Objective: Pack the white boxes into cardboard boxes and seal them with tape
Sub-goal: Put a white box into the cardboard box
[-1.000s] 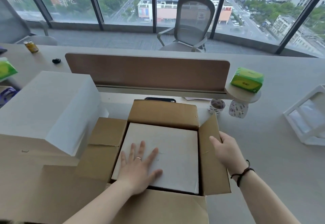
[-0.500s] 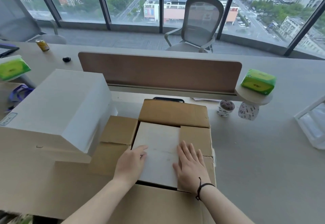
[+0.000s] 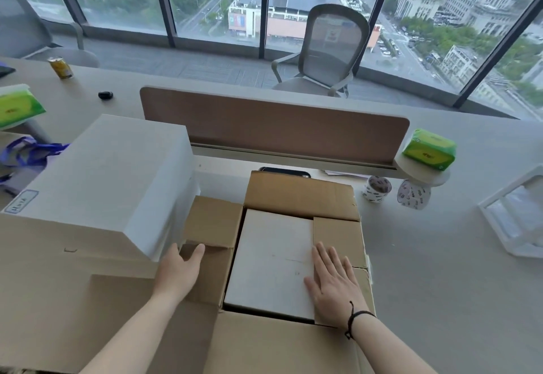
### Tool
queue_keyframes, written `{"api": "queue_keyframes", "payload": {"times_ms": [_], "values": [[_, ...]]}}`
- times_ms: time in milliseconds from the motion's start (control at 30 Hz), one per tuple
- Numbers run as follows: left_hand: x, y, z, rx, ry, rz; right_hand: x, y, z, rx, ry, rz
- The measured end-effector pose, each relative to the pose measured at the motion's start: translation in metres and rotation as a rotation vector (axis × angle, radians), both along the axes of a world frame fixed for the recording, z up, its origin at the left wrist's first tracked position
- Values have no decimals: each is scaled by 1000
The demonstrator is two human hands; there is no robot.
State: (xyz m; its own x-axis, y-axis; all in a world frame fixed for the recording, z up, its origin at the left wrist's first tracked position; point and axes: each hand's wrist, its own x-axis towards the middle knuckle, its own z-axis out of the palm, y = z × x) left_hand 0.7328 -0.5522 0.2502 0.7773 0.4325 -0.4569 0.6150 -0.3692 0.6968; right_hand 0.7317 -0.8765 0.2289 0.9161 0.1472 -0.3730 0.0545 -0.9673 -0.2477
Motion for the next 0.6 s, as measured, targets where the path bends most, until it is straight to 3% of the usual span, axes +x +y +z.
{"api": "queue_keyframes", "payload": {"times_ms": [167,267,433,500,600], "values": [[6,10,32,-51,-120,11,-2,2,0,-7,2,-16],[7,4,60,-183,-246,2,-2,4,0,-11,4,-25],[9,-38,75,-382,-256,-380,-2,7,0,-16,15,-36],[11,-59,58,-295,-176,-570,-1,7,0,-16,21,-39],[10,-78,19,149,-10,-924,0,6,0,-14,28,-40]]}}
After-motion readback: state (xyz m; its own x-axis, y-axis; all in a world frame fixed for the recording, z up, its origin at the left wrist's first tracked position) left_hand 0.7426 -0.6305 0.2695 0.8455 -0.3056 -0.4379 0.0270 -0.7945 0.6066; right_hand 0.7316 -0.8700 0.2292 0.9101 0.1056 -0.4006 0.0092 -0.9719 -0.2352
